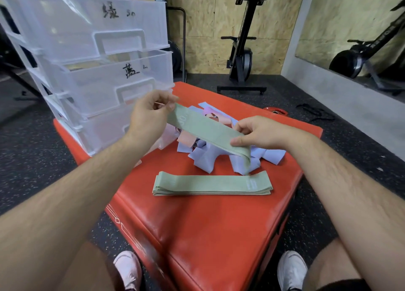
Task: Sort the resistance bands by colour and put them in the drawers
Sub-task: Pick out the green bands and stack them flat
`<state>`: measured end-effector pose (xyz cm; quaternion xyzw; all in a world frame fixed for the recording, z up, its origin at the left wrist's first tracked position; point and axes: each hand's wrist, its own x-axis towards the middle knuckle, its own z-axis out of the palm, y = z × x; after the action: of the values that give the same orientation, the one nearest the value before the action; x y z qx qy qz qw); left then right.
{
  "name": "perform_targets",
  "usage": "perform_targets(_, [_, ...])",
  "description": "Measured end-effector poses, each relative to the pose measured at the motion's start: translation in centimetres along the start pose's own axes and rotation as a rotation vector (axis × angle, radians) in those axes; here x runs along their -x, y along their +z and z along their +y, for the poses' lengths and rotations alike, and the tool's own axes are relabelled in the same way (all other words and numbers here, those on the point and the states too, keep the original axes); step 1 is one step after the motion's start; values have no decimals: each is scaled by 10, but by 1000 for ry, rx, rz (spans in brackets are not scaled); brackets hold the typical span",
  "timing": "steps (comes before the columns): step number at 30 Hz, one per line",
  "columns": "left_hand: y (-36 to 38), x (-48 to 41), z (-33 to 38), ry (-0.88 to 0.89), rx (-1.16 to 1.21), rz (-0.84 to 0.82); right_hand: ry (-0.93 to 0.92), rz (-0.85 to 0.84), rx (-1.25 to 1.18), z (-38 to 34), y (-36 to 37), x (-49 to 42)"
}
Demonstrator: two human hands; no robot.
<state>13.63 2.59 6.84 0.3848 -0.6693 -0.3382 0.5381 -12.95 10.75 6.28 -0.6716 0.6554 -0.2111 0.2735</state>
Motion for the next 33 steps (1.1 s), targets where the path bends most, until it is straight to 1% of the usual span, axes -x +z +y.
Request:
perform_targets(4, [-9,6,-14,-130,-171,-57,129,-45,77,26,-14,20])
perform_targets(7, [-18,12,-28,-256,-230,-213,208,-69,35,47,-15,33])
perform_targets(9, [-20,22,-37,-288,-327,-318,246,-74,32,58,-7,37])
perform_targets(12, [-17,39,-48,-231,-510,-418,263,-81,107,69,11,41])
perform_targets(17, [-14,53,-66,-141,-777,-505,221,-12,314,78,28,49])
perform_targets(19, [-13,59,-72,-99,-839,-531,210,1,359,79,33,51])
perform_targets(21, [-14,62,-80,-57,-879,-548,187,-23,425,79,38,53])
perform_targets(23, [-14,63,-86,9,-922,-552,158,-32,483,80,42,53])
perform_targets(26, [-9,65,-84,133,-980,-555,109,-4,529,77,44,53])
perform_targets(27, [-6,67,-81,155,-950,-591,105,-26,522,74,44,53])
perform_targets(29, [1,72,-75,164,-879,-726,124,-113,483,70,45,54])
perform_targets(31, [7,75,-76,185,-914,-879,138,-164,493,69,49,56])
perform_targets(33, [10,74,-80,179,-961,-970,135,-164,522,73,53,56])
